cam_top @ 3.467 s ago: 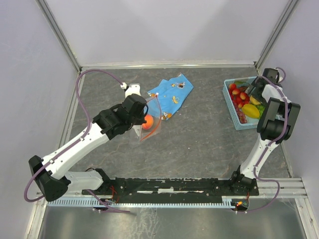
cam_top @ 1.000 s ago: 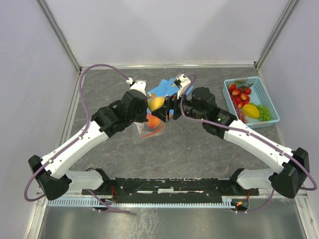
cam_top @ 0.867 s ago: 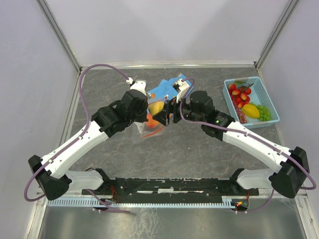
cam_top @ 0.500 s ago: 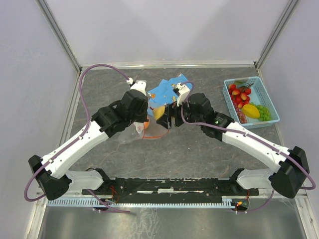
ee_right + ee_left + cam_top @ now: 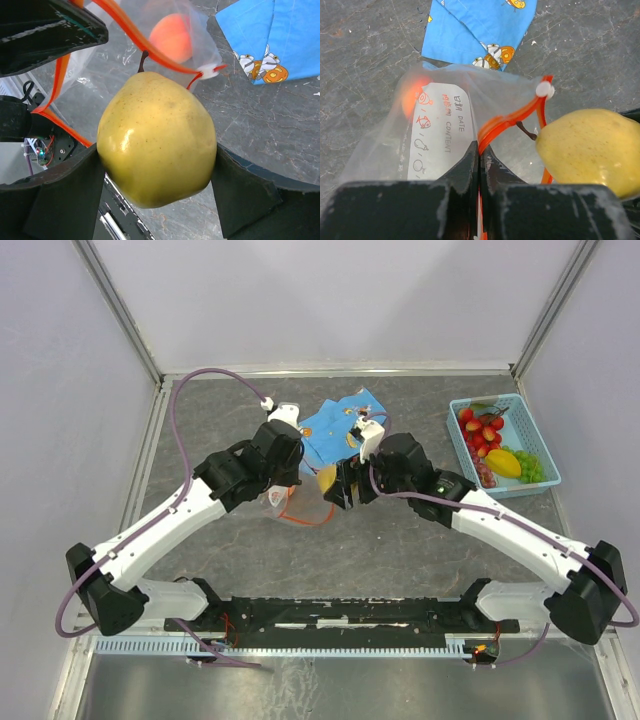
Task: Place the food in the zip-top bag and seal the zipper
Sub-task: Place the fake fruit in the zipper food storage bag.
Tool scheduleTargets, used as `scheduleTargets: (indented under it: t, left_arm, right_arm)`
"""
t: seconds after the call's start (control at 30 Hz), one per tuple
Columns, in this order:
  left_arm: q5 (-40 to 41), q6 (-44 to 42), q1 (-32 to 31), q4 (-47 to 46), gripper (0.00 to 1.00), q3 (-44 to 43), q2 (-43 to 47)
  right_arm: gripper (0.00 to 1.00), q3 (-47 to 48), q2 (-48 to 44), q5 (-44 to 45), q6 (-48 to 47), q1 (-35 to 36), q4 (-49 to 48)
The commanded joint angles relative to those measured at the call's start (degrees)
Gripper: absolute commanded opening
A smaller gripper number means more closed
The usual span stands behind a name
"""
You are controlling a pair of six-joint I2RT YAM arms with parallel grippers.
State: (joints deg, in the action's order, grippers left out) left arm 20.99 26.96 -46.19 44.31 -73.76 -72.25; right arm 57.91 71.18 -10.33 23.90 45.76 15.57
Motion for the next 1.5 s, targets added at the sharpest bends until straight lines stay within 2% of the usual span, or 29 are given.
scheduleTargets:
  t: [0.0, 0.23, 0.53, 0.83, 1.07, 1.47]
  left_arm:
    - [1.42, 1.11, 0.24, -1.34, 0.03, -2.1, -0.45]
    - [0.54, -0.02, 0.25, -1.85, 0.03, -1.7, -0.68]
    - [-2.04, -1.65, 0.26, -3.79, 0.03, -0.69, 0.87]
    - [-4.79, -1.49, 0.29, -5.29, 0.03, 0.11, 1.5]
    - [-7.48, -0.78, 0.25, -6.78, 0.03, 0.63, 1.63]
    - [-5.95, 0.32, 0.24, -6.87, 0.03, 2.3, 3.31]
  right_arm:
    - [0.56, 3.15, -3.9, 1.55, -2.87, 0.3, 1.4]
    - [0.57, 6.69, -3.87, 0.35, -5.61, 0.31, 6.21]
    - [0.57, 14.6, 4.33, -2.8, -5.92, 0.33, 8.99]
    - [0.57, 14.46, 10.4, -5.19, -1.65, 0.3, 8.22]
    - [0.65, 12.42, 12.93, -6.76, 3.87, 0.3, 1.75]
    - [0.95, 10.99, 11.38, -3.49, 5.32, 0.31, 0.42]
